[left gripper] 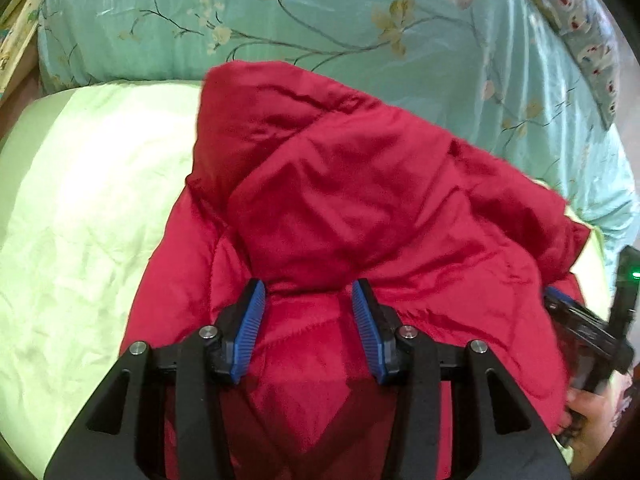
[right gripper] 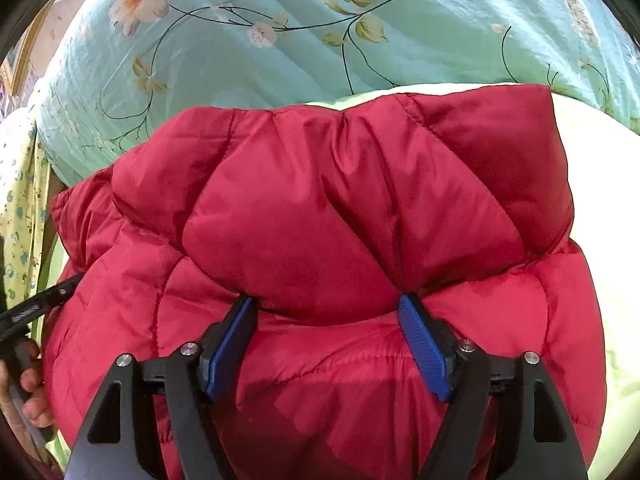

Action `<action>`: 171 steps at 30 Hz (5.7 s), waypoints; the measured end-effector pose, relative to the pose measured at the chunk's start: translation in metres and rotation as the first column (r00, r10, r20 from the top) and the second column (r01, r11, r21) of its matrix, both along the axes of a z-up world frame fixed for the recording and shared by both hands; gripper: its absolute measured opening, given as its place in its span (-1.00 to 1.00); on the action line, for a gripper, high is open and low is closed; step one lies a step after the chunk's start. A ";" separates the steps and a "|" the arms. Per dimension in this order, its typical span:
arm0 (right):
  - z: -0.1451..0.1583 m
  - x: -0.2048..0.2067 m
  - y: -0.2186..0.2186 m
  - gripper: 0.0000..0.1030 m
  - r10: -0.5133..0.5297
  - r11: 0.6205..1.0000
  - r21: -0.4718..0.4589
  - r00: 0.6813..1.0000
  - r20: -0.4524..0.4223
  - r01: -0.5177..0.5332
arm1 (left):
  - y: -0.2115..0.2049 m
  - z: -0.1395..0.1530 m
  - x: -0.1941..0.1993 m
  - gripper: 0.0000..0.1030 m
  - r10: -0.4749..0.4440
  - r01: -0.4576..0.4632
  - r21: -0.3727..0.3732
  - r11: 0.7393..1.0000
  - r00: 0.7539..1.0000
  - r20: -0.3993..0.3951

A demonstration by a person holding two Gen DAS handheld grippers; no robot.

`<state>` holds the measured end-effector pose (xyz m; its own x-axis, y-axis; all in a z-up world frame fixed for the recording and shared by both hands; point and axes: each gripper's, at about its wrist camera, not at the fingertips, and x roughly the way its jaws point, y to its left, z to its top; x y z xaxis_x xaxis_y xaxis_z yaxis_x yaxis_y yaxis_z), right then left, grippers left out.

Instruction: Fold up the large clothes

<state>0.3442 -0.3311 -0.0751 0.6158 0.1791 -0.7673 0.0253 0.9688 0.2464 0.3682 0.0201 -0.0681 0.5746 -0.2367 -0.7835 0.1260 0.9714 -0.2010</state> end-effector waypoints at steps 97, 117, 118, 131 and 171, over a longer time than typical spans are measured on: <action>0.003 -0.225 -0.104 0.18 0.079 0.912 0.407 0.995 -0.068 -0.044 | 0.053 -0.009 -0.208 -0.03 -0.169 0.159 -0.268 0.950 0.986 -0.012; -0.010 -0.236 -0.114 0.58 -0.033 0.932 0.362 0.999 -0.008 0.033 | 0.061 0.013 -0.227 0.58 0.066 -0.062 -0.079 0.995 0.996 0.053; -0.010 -0.237 -0.115 0.58 -0.034 0.931 0.363 0.999 -0.006 0.034 | 0.064 0.017 -0.230 0.58 0.078 -0.074 -0.063 0.995 0.995 0.067; -0.010 -0.242 -0.124 0.68 -0.084 0.931 0.358 0.996 0.014 0.073 | 0.000 0.045 -0.273 0.58 -0.098 0.095 0.026 0.995 0.985 0.140; 0.015 -0.162 0.006 0.71 0.037 0.992 -0.121 0.999 -0.034 -0.041 | -0.042 -0.010 -0.179 0.64 -0.052 0.051 0.083 0.995 0.999 0.014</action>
